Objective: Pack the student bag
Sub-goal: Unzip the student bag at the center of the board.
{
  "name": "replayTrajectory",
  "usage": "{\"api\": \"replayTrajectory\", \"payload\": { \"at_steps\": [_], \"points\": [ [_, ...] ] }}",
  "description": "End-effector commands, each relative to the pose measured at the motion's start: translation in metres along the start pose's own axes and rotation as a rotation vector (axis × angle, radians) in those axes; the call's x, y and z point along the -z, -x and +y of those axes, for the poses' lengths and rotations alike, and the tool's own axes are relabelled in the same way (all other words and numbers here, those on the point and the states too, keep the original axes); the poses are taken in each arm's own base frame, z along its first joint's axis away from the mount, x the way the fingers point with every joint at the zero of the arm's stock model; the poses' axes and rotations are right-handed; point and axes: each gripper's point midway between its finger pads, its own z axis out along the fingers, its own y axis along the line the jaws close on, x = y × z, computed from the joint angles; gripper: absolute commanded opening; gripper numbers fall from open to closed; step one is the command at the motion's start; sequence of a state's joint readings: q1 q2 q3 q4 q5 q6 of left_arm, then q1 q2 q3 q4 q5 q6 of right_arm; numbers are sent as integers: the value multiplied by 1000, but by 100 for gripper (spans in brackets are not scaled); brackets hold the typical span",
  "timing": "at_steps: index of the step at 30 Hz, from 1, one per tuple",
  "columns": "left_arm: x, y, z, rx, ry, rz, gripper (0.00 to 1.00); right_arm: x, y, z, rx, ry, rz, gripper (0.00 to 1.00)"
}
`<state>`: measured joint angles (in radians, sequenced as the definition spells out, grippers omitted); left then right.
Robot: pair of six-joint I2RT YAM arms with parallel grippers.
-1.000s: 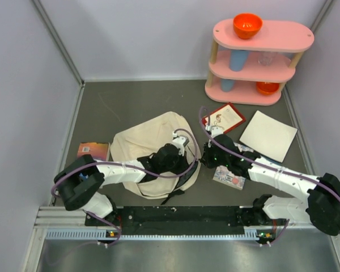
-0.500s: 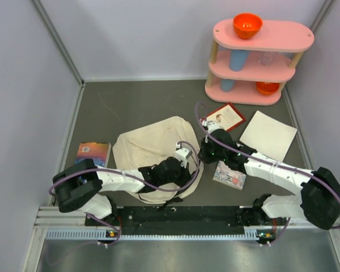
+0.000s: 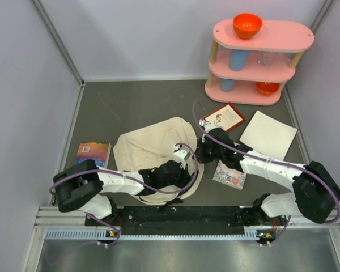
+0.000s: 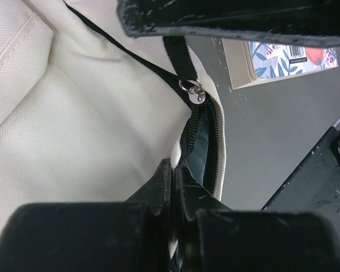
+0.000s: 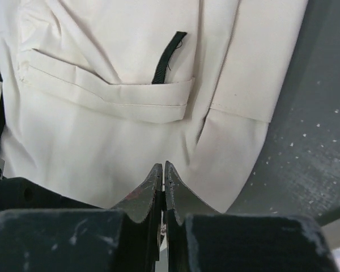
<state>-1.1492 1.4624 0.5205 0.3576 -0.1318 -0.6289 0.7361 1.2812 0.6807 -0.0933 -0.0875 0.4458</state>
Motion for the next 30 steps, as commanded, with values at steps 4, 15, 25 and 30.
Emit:
{"api": "replayTrajectory", "payload": {
  "at_steps": [4,15,25,30],
  "points": [
    [6,-9,-4,16,-22,25,0,-21,27,12,-86,73,-102,0],
    [11,-19,-14,-18,-64,34,0,-48,65,-6,-117,16,-166,0],
    [9,-12,6,18,77,4,0,-11,58,-3,-126,21,-169,55],
    [9,-4,9,20,104,-19,0,32,43,-15,-144,-47,-186,63]
  ]
}}
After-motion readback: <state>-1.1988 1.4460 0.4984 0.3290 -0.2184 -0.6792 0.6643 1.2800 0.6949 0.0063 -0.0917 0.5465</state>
